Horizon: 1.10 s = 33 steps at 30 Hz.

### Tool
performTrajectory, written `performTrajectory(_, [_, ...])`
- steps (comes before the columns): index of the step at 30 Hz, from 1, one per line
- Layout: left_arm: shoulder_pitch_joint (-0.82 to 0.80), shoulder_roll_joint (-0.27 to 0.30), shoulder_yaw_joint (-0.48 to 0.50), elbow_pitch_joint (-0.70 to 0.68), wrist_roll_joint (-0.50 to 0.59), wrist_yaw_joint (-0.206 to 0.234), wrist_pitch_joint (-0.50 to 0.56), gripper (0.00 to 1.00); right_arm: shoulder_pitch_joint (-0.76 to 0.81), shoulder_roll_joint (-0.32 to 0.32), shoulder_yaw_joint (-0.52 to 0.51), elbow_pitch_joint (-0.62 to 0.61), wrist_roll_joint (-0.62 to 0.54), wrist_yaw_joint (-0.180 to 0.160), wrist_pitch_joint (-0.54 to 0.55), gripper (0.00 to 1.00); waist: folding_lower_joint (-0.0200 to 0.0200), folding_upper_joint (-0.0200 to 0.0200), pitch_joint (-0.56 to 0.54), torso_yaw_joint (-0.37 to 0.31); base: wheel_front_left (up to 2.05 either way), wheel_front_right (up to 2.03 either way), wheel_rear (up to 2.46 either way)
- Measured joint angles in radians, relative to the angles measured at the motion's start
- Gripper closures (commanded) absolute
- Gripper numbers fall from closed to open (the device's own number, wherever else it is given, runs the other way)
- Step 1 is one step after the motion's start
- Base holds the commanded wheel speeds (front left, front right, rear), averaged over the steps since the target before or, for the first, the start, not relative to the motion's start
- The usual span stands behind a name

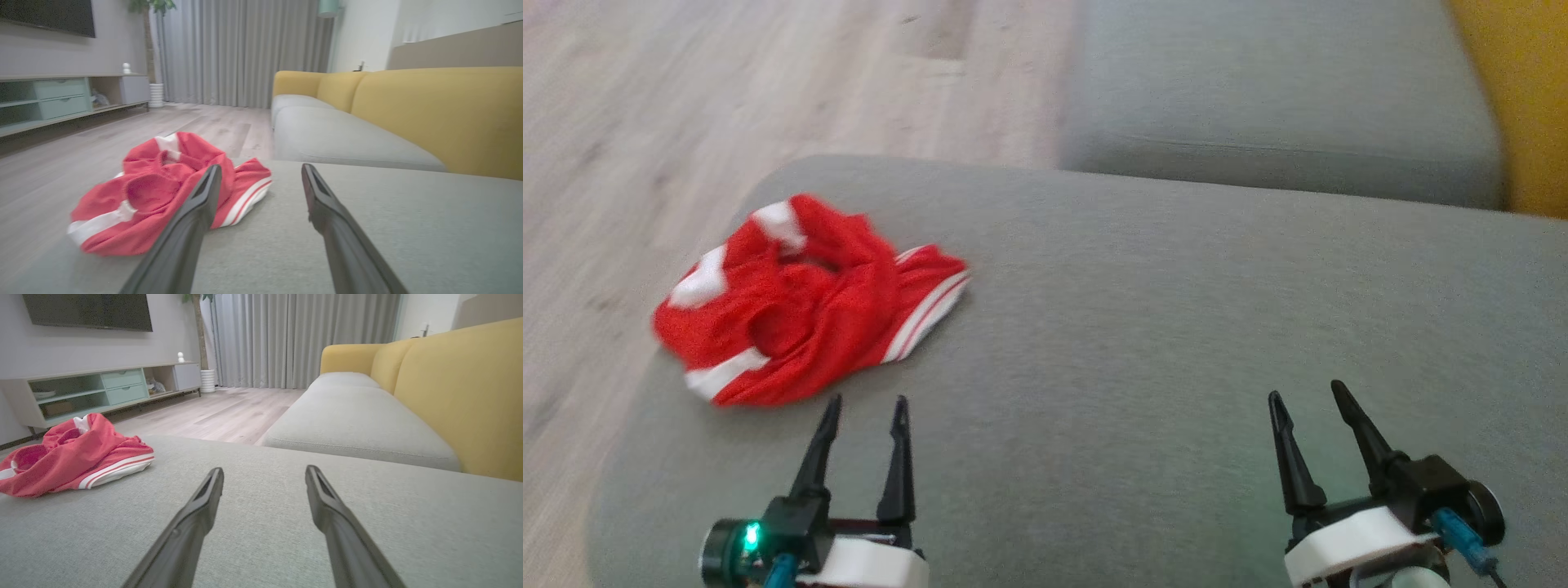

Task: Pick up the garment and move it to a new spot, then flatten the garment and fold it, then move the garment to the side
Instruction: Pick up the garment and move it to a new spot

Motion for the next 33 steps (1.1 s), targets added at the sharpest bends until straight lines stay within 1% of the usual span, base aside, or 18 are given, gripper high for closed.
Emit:
performTrajectory(1, [0.000,0.001,0.007,0.001,0.003,0.008,0.000,0.00,0.000,0.000,0.000,0.000,0.000,0.000,0.000,0.00,0.0000,0.0000,0.003,0.022,0.00,0.00,0.00])
performTrajectory(6, [0.000,0.002,0.042,-0.009,0.006,0.016,0.000,0.00,0.000,0.000,-0.008,-0.003,0.000,0.000,0.000,0.00,0.0000,0.0000,0.020,0.143,0.00,0.00,0.00])
performTrajectory(7, [0.000,0.002,0.042,-0.009,0.006,0.016,0.000,0.00,0.000,0.000,-0.008,-0.003,0.000,0.000,0.000,0.00,0.0000,0.0000,0.020,0.143,0.00,0.00,0.00])
performTrajectory(10, [0.001,0.002,0.072,-0.023,0.010,0.017,0.000,0.00,-0.002,0.000,-0.017,-0.010,0.000,0.000,0.000,0.00,0.0000,0.0000,0.030,0.215,0.00,0.00,0.00])
performTrajectory(13, [0.002,0.002,0.111,-0.050,0.002,0.036,0.000,0.00,-0.006,0.000,-0.014,-0.011,-0.021,0.000,0.000,0.00,-0.0002,0.0000,0.047,0.271,0.00,0.00,0.00])
performTrajectory(16, [0.001,0.002,0.137,-0.071,-0.001,0.043,0.000,0.00,-0.017,0.001,-0.016,-0.008,-0.028,0.000,0.000,0.00,-0.0001,0.0000,0.077,0.302,0.00,0.00,0.00])
performTrajectory(19, [-0.005,0.002,0.145,-0.084,0.012,0.042,0.000,0.00,-0.026,0.001,-0.040,-0.009,-0.028,0.000,0.000,0.00,-0.0001,0.0000,0.106,0.320,0.00,0.00,0.00])
performTrajectory(21, [-0.029,0.002,0.156,-0.081,0.016,0.032,0.000,0.00,-0.029,0.001,-0.064,-0.023,-0.042,0.000,0.000,0.00,-0.0002,0.0000,0.133,0.326,0.00,0.00,0.00])
performTrajectory(23, [-0.090,0.001,0.158,-0.065,0.039,0.018,-0.001,0.00,-0.036,-0.001,-0.087,-0.037,-0.075,0.000,0.000,0.00,-0.0001,0.0000,0.166,0.330,0.00,0.00,0.00])
performTrajectory(26, [-0.230,-0.001,0.157,0.009,0.058,0.009,-0.004,0.00,-0.074,-0.019,-0.094,-0.056,-0.103,0.000,0.000,0.00,0.0000,0.0000,0.226,0.327,0.00,0.00,0.00])
performTrajectory(30, [-0.420,-0.008,0.153,0.225,0.054,-0.012,-0.004,0.00,-0.140,-0.093,-0.100,-0.081,-0.115,0.000,0.000,0.00,0.0003,0.0000,0.313,0.312,0.00,0.00,0.00])
performTrajectory(33, [-0.535,-0.018,0.151,0.399,0.040,-0.016,-0.004,0.00,-0.167,-0.129,-0.097,-0.088,-0.115,0.000,0.000,0.00,0.0003,0.0000,0.374,0.295,0.00,0.00,0.00])
